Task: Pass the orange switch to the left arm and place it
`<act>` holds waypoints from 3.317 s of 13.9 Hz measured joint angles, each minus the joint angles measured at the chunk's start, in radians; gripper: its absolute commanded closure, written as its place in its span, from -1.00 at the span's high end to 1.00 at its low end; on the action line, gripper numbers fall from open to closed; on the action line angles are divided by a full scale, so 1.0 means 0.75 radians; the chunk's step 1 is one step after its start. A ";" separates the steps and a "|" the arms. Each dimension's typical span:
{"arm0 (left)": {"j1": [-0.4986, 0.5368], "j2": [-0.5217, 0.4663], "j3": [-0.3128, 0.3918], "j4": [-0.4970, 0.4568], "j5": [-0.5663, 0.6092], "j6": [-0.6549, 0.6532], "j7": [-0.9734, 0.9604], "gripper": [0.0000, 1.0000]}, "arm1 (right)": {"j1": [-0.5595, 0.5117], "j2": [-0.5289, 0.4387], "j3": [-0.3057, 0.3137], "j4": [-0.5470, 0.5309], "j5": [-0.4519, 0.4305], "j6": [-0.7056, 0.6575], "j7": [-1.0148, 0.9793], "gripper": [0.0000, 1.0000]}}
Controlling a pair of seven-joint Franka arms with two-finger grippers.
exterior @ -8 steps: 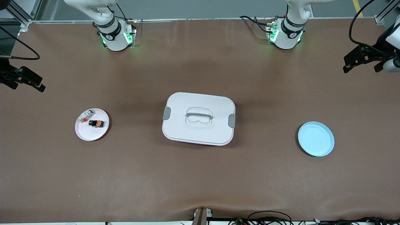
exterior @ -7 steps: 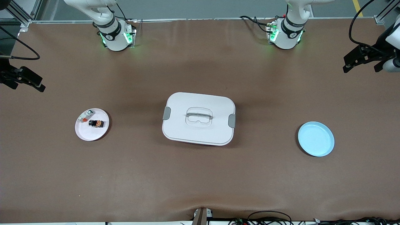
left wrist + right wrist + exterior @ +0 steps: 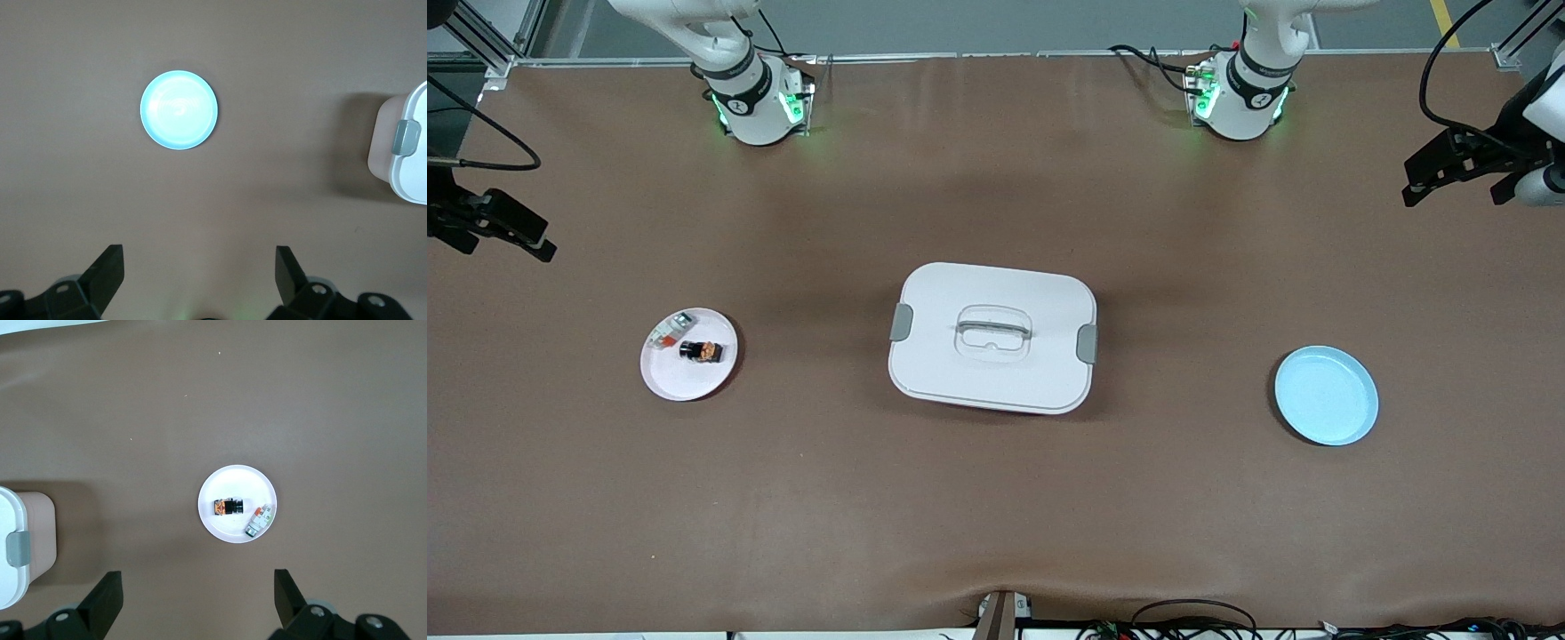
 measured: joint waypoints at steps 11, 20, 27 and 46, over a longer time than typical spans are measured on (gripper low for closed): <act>-0.003 0.007 -0.003 0.000 0.000 -0.027 -0.056 1.00 | 0.015 0.082 0.009 -0.007 0.000 0.017 -0.003 1.00; -0.008 0.015 -0.006 0.000 0.000 -0.027 -0.056 1.00 | 0.007 0.220 -0.001 -0.051 -0.003 0.027 -0.003 1.00; -0.007 0.025 -0.006 0.000 0.000 -0.027 -0.055 1.00 | -0.021 0.268 -0.007 -0.389 -0.011 0.415 -0.007 1.00; -0.005 0.025 -0.006 0.016 0.000 -0.028 -0.056 1.00 | -0.051 0.548 -0.009 -0.733 -0.036 1.114 -0.109 1.00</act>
